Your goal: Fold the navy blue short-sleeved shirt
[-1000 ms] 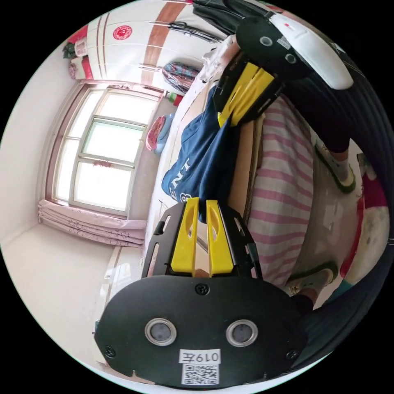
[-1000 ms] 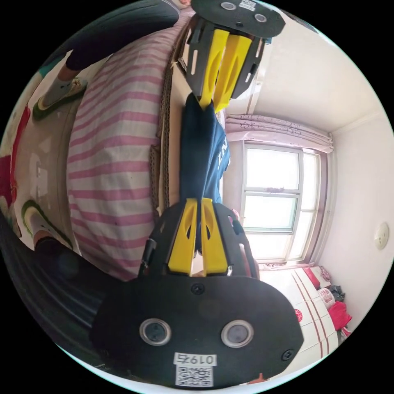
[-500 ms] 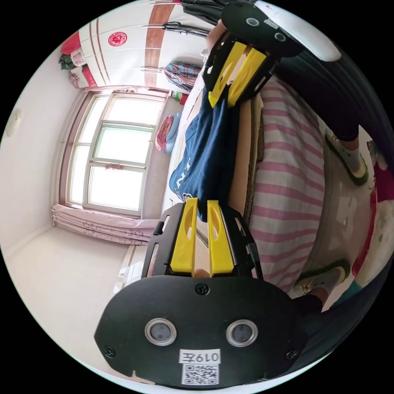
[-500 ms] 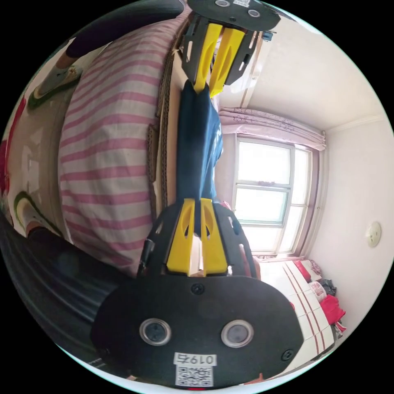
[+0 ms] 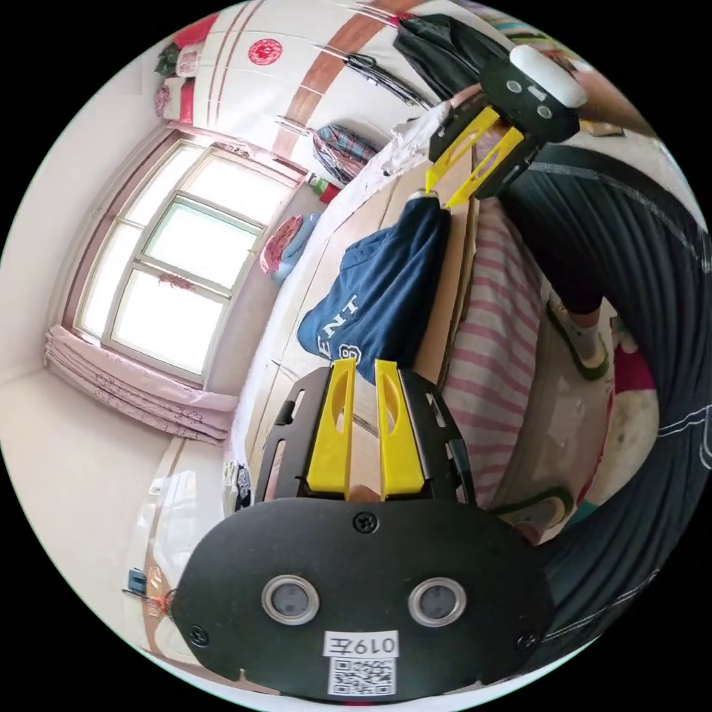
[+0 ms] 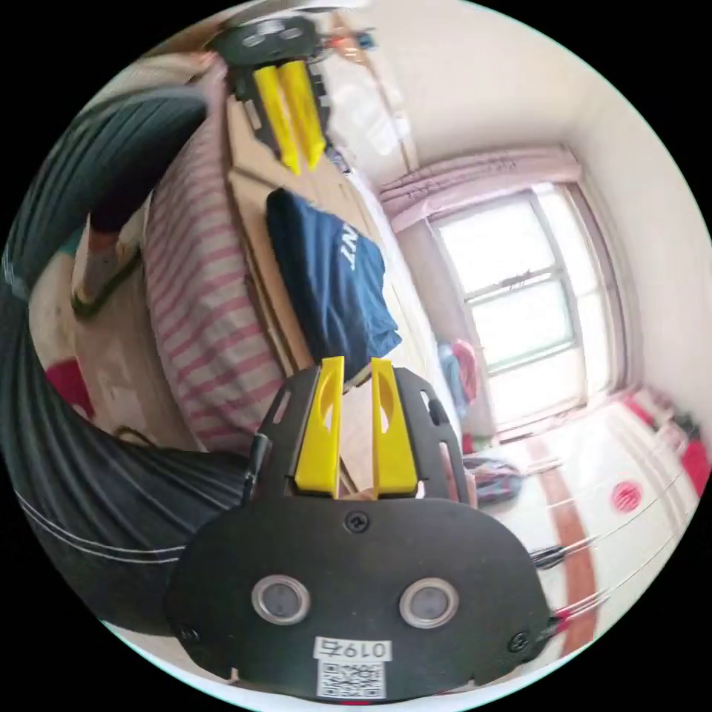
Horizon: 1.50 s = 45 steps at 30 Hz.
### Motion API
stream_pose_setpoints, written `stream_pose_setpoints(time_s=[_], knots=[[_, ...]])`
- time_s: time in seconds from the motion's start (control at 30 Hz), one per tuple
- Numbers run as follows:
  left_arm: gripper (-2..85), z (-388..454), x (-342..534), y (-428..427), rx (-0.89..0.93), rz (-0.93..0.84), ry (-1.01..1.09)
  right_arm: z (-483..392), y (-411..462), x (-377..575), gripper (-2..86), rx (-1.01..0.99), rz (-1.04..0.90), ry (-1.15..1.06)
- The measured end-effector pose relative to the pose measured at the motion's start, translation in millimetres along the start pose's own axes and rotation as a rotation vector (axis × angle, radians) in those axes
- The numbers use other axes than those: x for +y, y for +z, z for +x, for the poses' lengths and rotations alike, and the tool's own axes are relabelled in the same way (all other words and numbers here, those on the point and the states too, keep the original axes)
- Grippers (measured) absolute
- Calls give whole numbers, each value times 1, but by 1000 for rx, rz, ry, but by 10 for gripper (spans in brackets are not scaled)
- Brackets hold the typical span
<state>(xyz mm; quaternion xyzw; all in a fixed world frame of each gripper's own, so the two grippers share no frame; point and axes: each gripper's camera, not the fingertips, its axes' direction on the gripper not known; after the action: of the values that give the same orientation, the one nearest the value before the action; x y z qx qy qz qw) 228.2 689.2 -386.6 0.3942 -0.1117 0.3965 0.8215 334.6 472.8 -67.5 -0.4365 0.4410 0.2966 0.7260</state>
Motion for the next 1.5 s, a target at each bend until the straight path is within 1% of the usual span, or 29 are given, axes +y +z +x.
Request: stream_pose_setpoints(time_s=[0.07, 0.1, 0.13, 0.17, 0.2, 0.23, 0.27, 0.3, 0.37, 0.43, 0.5, 0.53, 0.57, 0.6, 0.63, 0.7, 0.8, 0.87, 1.0, 1.07, 1.2, 1.33, 1.5], knots=[[8, -38, -7, 3, 67, 23, -107, 71, -20, -34, 64, -170, 13, 254], [8, -66, -17, 12, 130, 27, -178, 91, -22, -42, 60, -212, 16, 323], [8, -81, -23, 18, 162, 31, -215, 128, -23, -57, 51, -294, 35, 439], [8, -111, -38, 33, 208, 28, -306, 166, -22, -71, 46, -399, 69, 547], [8, -140, -56, 51, 278, 31, -371, 185, -20, -77, 43, -457, 88, 603], [8, -153, -67, 60, 335, 43, -383, 222, -16, -87, 50, -568, 146, 708], [8, -179, -89, 82, 458, 56, -411, 255, -12, -96, 56, -670, 227, 796], [9, -204, -114, 108, 584, 46, -440, 269, -10, -100, 58, -710, 258, 832], [8, -234, -154, 150, 710, 1, -473, 309, 2, -123, 71, -766, 293, 930], [8, -254, -192, 193, 756, -77, -500, 324, 10, -140, 74, -807, 293, 987], [8, -264, -245, 249, 851, -214, -411, 328, 19, -158, 74, -908, 317, 1023], [8, -264, -258, 259, 886, -227, -366, 324, 26, -172, 71, -977, 316, 1034], [8, -260, -280, 276, 945, -245, -241, 316, 31, -189, 72, -1015, 279, 1013], [9, -254, -301, 282, 935, -235, -83, 311, 32, -199, 74, -1024, 251, 997], [9, -249, -310, 282, 907, -217, 5, 305, 33, -221, 83, -1032, 184, 959], [11, -225, -337, 280, 796, -198, 296, 310, 32, -255, 104, -1054, 131, 904], [17, -199, -366, 287, 740, -220, 525, 345, 32, -309, 127, -1105, 131, 878], [25, -190, -382, 296, 693, -242, 616, 373, 40, -348, 130, -1104, 118, 899], [69, -169, -412, 315, 616, -287, 810, 382, 51, -405, 133, -1145, 101, 925], [85, -161, -422, 321, 612, -300, 876, 369, 61, -432, 131, -1185, 81, 989], [91, -145, -436, 339, 610, -309, 986, 370, 65, -476, 119, -1185, 49, 1006], [91, -148, -457, 354, 646, -271, 961, 372, 62, -526, 110, -1228, 49, 979], [84, -145, -486, 369, 770, -253, 985, 369, 42, -576, 96, -1208, 90, 942]])
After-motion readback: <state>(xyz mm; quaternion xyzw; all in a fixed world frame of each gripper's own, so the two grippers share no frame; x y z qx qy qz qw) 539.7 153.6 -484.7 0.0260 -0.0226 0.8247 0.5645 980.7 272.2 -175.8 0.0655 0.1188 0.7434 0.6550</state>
